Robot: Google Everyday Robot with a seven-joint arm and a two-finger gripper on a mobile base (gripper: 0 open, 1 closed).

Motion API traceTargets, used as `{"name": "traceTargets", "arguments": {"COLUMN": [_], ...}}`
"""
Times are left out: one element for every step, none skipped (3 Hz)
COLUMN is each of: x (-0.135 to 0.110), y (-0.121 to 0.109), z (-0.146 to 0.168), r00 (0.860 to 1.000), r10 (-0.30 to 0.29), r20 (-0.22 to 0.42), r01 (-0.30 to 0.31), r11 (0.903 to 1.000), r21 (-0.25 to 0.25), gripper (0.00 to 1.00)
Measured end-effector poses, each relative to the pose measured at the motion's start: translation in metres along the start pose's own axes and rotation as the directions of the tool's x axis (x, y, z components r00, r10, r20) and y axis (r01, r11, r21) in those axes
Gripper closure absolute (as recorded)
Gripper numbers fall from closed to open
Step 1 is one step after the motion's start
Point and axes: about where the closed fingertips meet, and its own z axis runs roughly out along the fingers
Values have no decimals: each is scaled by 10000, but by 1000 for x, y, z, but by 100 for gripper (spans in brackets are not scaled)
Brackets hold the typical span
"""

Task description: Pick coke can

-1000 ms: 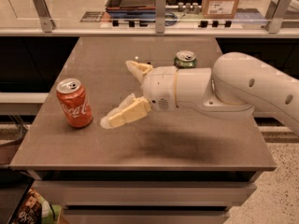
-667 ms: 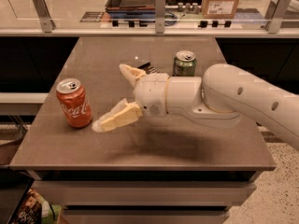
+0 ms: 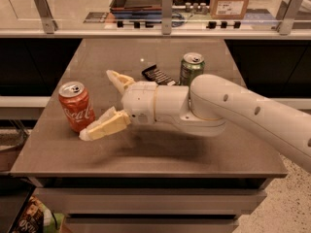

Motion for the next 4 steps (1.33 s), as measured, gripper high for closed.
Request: {"name": "traceTargets", "arguments": {"x": [5,10,16,20], "y": [0,2,5,9], "z": [19,34,47,57], "r00": [9998,9996,9992,9990], "r10": [112,214,345,387], "r20": [155,193,199,233], "r01": [-107,-203,-328,-360], "r11": [9995,9984,9962,9937], "r21": [-292,-534,-813,-1065], "gripper": [0,0,0,18]}}
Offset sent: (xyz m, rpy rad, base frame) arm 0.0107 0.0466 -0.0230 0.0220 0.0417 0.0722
